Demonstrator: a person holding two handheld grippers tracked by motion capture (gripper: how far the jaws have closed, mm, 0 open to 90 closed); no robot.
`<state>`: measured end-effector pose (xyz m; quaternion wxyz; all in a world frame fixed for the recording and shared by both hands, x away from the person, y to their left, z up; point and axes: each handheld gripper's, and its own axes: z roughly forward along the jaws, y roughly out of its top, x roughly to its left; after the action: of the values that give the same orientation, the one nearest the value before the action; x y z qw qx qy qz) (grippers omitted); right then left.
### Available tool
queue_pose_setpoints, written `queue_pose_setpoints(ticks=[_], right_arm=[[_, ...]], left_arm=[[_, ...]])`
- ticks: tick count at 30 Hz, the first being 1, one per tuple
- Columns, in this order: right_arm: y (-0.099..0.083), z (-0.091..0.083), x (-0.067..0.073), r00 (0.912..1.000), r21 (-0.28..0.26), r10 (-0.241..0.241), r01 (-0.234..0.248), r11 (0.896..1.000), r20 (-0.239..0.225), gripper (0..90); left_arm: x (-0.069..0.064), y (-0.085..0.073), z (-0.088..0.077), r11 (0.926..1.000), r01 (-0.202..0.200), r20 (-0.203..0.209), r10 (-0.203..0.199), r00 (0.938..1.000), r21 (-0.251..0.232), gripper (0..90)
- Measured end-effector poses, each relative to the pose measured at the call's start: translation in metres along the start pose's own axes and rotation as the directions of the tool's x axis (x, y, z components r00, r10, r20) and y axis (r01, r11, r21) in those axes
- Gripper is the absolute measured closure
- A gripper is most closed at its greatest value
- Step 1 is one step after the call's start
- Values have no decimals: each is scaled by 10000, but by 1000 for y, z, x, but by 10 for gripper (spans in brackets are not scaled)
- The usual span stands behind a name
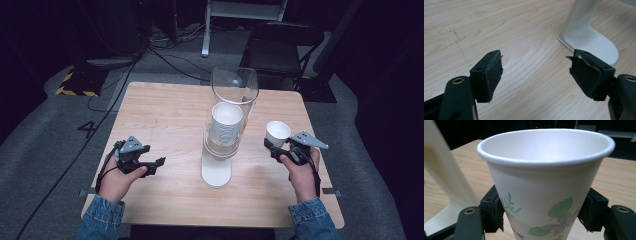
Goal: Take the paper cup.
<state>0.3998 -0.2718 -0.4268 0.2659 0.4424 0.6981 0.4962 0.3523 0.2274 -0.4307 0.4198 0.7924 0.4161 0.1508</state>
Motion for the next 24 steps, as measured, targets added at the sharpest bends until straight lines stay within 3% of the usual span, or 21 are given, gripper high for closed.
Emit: queue_pose_setpoints(ticks=[2,5,6,12,19,24], right_arm=[[1,0,-10,9996,76,160,-162,9998,230,322],[2,0,-18,9990,130,46,-52,9999,454,321],[3,2,-27,9982,272,-115,99,9996,584,321],[2,6,-48,9967,596,-269,223,9980,772,319],[-2,15,-58,9950,689,-461,401,9968,888,316],[-8,27,-60,9955,1065,-550,465,9932,775,316]], left_arm=[[1,-3,-1,9999,75,6,-75,10000,69,259],[1,-4,-2,9999,104,-105,-103,9999,108,259],[3,-6,-3,9999,57,-129,-55,9999,139,259],[4,-10,-6,9996,168,-211,-163,9996,219,260],[6,-16,-11,9994,232,-374,-222,9991,244,259],[7,-19,-14,9992,316,-433,-305,9986,246,260]])
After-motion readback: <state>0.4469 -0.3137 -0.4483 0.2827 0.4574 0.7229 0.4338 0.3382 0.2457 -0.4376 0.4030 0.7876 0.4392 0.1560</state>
